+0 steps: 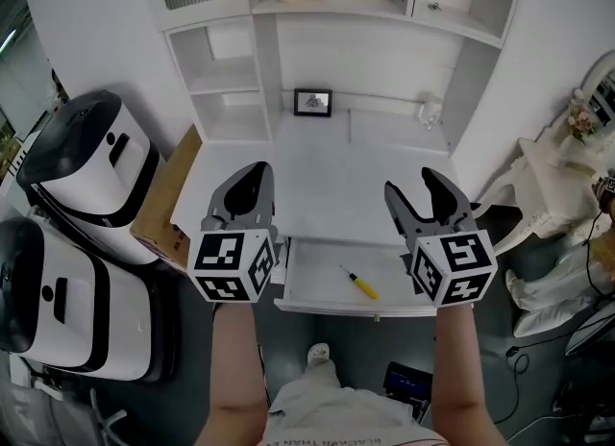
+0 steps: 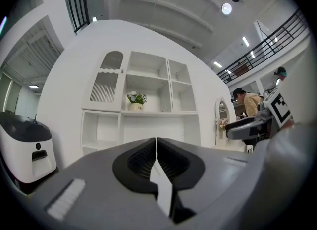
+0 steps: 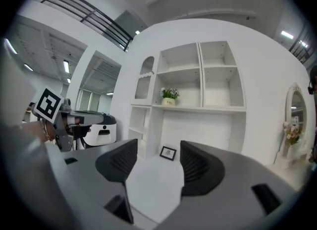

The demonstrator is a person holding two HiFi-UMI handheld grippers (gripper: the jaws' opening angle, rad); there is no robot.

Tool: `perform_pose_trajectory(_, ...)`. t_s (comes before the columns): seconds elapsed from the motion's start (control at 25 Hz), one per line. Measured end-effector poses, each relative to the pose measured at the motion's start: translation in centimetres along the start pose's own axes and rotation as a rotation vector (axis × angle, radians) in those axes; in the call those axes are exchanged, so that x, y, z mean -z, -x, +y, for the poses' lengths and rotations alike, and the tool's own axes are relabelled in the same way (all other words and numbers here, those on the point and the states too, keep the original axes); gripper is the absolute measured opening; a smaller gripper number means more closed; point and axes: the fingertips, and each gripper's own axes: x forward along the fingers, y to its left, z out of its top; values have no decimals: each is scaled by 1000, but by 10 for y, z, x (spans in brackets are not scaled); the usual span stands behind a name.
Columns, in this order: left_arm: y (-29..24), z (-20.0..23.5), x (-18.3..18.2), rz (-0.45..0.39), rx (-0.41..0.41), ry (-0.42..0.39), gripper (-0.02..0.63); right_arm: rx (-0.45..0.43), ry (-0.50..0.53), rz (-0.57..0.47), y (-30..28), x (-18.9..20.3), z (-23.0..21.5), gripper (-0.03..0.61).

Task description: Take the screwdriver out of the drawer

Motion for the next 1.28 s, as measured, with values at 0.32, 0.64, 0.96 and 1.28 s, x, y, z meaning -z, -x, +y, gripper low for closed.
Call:
perform_pose_trajectory(0.32,-23,12,63,113,55,20,9,5,-41,154,-35,69,11,264)
perform_pose_trajectory(0.64,-33,12,121,207,95,64,9,-21,-36,331,-51,146,29,264)
perform_pose_trajectory(0.96,-36,11,164,285,92,109,9,-61,-81,489,-51,216,39,264)
perform_pose_trajectory(1.28,-36,9,201,361,56,147,9,-143,-127,630,-52,277,48,264)
